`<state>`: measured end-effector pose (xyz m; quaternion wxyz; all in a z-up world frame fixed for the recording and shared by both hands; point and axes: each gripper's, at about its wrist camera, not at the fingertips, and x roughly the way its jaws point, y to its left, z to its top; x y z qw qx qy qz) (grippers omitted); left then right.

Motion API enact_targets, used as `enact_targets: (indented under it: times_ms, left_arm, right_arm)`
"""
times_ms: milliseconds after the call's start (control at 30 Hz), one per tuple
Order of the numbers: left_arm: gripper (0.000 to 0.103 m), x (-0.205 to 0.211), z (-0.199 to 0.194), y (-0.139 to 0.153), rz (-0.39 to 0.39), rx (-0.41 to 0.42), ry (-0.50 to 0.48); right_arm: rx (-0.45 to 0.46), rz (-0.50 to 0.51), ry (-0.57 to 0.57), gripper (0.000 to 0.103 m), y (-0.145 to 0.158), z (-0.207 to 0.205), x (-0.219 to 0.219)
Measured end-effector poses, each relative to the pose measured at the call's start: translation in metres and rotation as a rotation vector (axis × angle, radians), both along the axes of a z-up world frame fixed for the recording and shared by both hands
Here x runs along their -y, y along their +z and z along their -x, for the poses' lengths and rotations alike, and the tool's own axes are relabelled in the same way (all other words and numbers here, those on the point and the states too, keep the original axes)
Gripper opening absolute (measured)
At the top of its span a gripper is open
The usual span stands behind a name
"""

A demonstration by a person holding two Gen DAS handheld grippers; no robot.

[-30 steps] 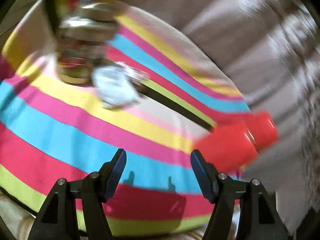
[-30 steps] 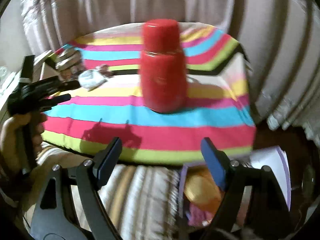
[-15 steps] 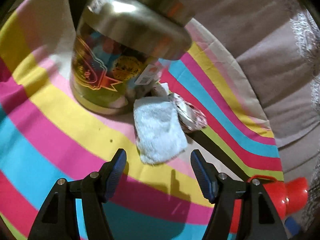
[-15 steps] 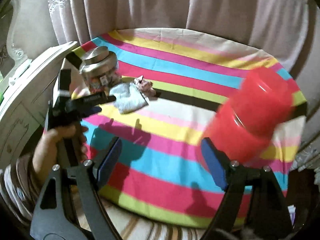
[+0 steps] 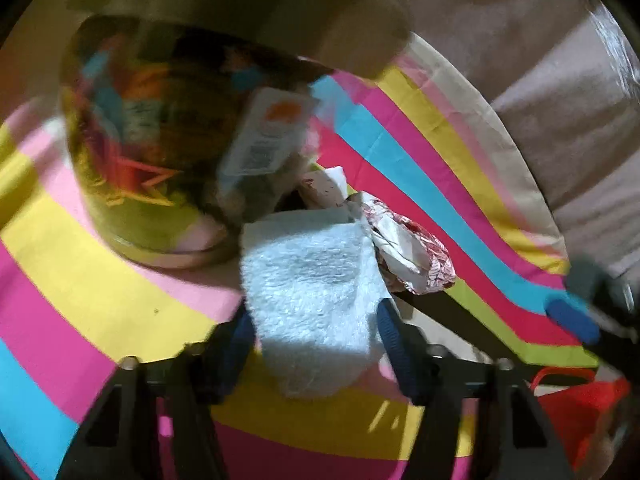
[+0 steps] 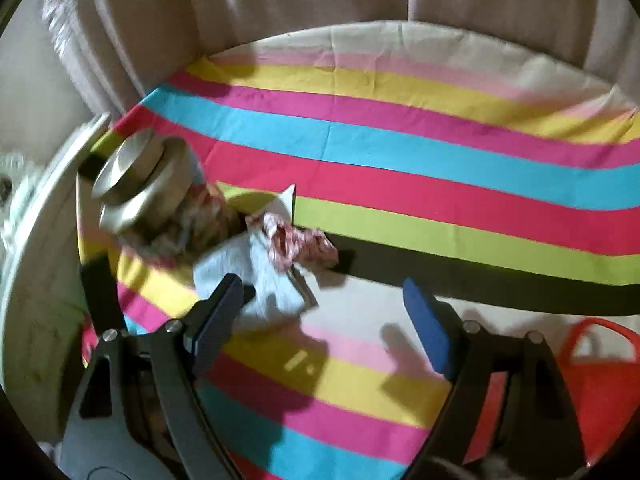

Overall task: Organize soft objects
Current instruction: 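Grasp the white towel with the left gripper, then grasp the red-white patterned packet with the right gripper while the left gripper holds the towel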

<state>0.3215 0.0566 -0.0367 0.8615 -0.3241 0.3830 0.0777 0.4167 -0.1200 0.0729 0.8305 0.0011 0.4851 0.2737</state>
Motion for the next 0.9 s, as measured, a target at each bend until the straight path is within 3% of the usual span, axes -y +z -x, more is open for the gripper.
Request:
enact_targets:
  times_ms: [67,100,167,233,367,567,767,800,833,900]
  left_arm:
    - [0.032,0.006,-0.005,-0.002,-0.017,-0.006,-0.032]
    - [0.02,0.008,-0.005,-0.003,-0.031,-0.003,-0.043]
    - [0.017,0.009,-0.004,-0.003,-0.014,0.007,-0.061]
    - [0.015,0.007,0.002,-0.001,0.032,0.015,-0.072]
    - [0.015,0.011,0.019,0.008,0.049,0.01,-0.118]
    - [0.015,0.009,0.041,0.009,0.112,-0.023,-0.142]
    - [0.015,0.009,0.063,0.012,0.135,-0.034,-0.161]
    - [0.015,0.007,0.07,0.013,0.124,-0.032,-0.163]
    - [0.015,0.006,0.073,0.014,0.116,-0.031,-0.162]
    - [0.015,0.003,0.078,0.015,0.111,-0.027,-0.153]
  right_arm:
    - [-0.02,-0.001,-0.003,0.086,-0.009,-0.015,-0.009]
    - [-0.028,0.004,-0.001,0.087,-0.012,-0.02,-0.013]
    - [-0.046,0.016,0.012,0.087,-0.022,-0.03,-0.024]
    - [-0.061,0.028,0.02,0.087,-0.031,-0.041,-0.036]
    - [-0.09,0.043,0.038,0.087,-0.048,-0.052,-0.058]
    - [-0.128,0.101,0.094,0.087,-0.074,-0.047,-0.087]
    - [-0.068,0.193,0.14,0.086,-0.092,-0.041,-0.105]
    - [-0.062,0.201,0.154,0.074,-0.095,-0.038,-0.106]
    - [-0.051,0.214,0.166,0.048,-0.098,-0.034,-0.108]
    - [0.002,0.247,0.155,0.03,-0.097,-0.023,-0.104]
